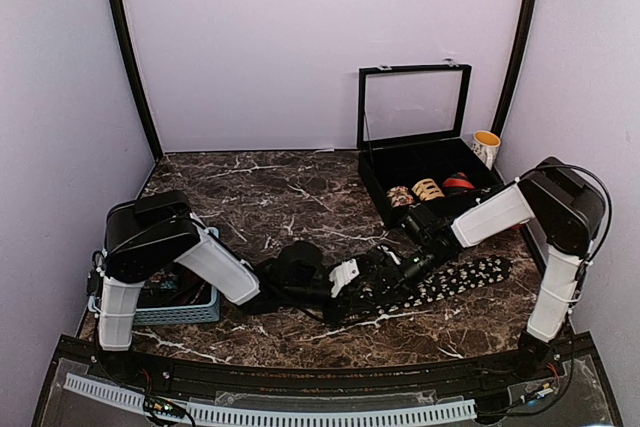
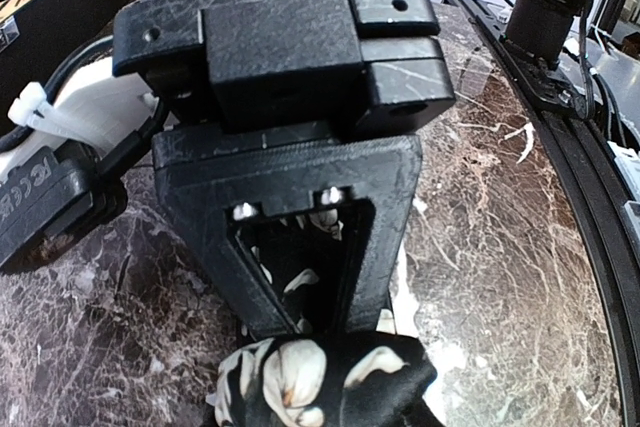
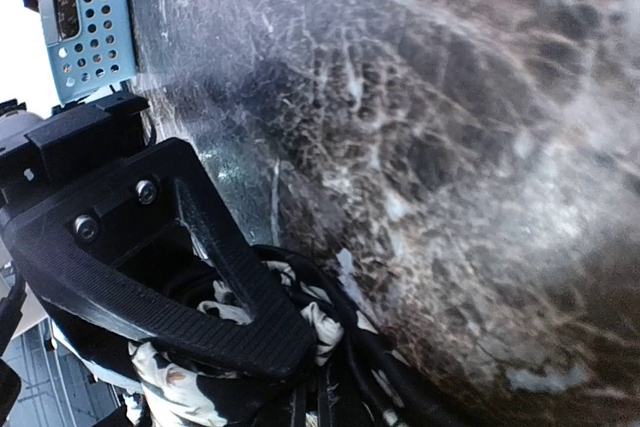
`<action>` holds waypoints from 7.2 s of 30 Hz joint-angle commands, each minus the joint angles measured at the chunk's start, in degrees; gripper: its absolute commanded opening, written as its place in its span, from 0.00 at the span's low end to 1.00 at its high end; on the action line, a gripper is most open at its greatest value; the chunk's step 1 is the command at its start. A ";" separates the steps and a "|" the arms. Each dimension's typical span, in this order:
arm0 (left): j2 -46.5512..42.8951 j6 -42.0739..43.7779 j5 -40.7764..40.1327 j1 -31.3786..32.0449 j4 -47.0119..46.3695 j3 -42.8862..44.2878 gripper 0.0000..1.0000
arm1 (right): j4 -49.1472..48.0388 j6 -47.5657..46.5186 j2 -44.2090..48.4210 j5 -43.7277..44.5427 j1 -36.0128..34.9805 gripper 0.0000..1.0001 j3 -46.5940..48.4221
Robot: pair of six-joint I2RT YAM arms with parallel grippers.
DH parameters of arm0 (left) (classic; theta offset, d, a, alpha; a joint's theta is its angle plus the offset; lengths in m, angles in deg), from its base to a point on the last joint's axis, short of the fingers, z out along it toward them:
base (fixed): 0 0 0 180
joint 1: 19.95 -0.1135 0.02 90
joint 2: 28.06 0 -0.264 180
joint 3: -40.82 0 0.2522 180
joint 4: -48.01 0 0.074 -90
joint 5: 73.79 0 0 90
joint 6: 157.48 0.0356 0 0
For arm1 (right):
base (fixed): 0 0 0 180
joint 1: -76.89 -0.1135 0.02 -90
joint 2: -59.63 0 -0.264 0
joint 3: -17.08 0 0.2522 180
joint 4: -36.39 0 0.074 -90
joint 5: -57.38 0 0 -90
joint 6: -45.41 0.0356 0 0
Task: Roll the ties
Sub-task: Roll the tie at the center of the board.
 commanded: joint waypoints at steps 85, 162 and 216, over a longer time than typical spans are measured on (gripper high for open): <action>-4.06 2.69 -3.25 -0.13 7.73 -5.14 0.63 | 3.26 6.76 3.05 15.82 2.03 0.00 -9.64; 1.32 1.06 -3.24 0.67 4.48 -6.54 0.30 | -1.57 10.59 11.70 9.91 -3.26 0.41 -4.08; -12.77 -0.18 -11.38 0.84 -5.03 -13.22 0.98 | 5.18 2.28 1.41 13.57 0.42 0.00 -5.84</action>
